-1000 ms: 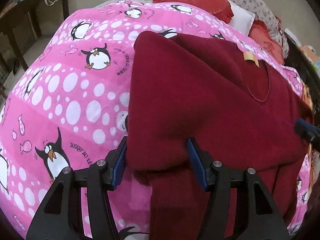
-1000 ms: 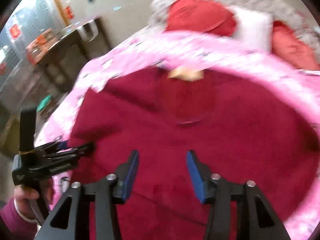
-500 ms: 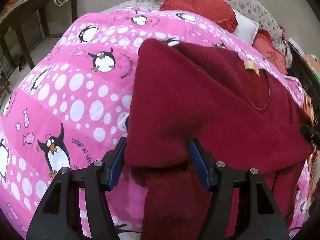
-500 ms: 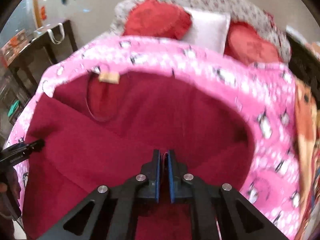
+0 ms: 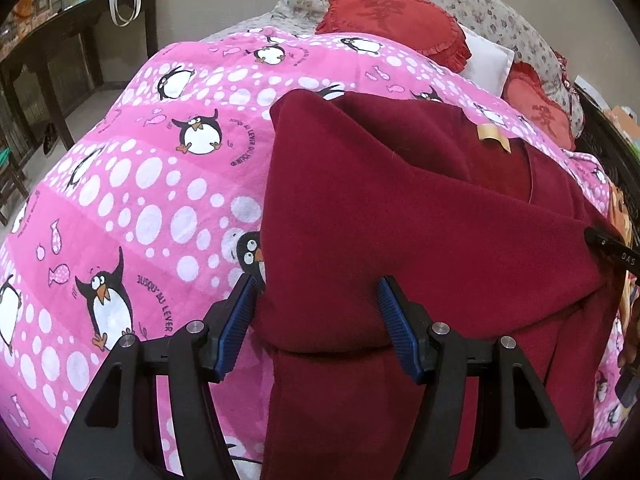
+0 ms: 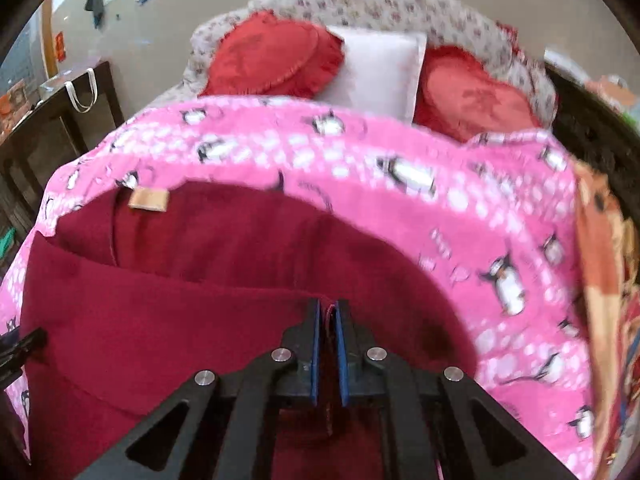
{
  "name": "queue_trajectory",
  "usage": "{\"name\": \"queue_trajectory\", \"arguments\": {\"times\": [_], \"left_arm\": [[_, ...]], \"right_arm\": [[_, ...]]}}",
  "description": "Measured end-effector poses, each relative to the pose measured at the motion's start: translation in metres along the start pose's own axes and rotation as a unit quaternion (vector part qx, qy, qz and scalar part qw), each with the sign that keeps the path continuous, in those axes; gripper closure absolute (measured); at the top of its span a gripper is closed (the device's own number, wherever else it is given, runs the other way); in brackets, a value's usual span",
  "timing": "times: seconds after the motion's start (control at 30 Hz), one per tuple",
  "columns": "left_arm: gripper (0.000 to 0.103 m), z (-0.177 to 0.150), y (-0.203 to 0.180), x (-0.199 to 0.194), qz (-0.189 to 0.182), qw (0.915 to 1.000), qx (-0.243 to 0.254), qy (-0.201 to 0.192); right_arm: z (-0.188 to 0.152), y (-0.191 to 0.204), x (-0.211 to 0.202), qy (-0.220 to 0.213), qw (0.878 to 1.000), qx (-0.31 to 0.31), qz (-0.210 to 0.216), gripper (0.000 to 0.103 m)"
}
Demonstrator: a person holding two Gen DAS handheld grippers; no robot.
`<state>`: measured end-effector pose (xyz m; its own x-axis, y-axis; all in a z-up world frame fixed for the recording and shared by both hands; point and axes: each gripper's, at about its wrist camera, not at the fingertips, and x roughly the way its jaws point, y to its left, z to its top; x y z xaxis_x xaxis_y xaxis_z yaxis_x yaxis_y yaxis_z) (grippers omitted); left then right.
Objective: Fold small clothes
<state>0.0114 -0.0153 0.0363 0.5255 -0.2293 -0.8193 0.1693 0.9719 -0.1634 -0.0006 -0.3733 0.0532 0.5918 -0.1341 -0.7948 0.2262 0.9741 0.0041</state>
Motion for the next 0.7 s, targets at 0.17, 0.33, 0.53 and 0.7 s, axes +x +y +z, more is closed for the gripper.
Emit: {"name": "queue_trajectory", "arguments": {"times": [0.17,0.33,0.53,0.7], "left_arm": [[0.041,0.000,-0.002,-0.004,0.005,1.0000,0.003,-0.006],[0.041,0.002,-0.015,-0.016,0.008,0.9993,0.026,-0.026],[0.041,0.008,-0.023,-0.007,0.015,0.9988,0.042,-0.022],[0.035,0.016,-0.014,0.018,0.012,0.9995,0.025,0.013]], "right_arm": [[-0.005,-0.004,-0.026,-0.005,0.999,0.033,0.032,0.059],[-0.019,0.018,-0.045,-0.008,0.999,-0.010,0.052,0.054],[-0.032,0.024,-0.028,0.015,0.998,-0.006,0.066,0.054],[-0.035,0.010,-0.012,0.037,0.996,0.017,0.080,0.054]]}}
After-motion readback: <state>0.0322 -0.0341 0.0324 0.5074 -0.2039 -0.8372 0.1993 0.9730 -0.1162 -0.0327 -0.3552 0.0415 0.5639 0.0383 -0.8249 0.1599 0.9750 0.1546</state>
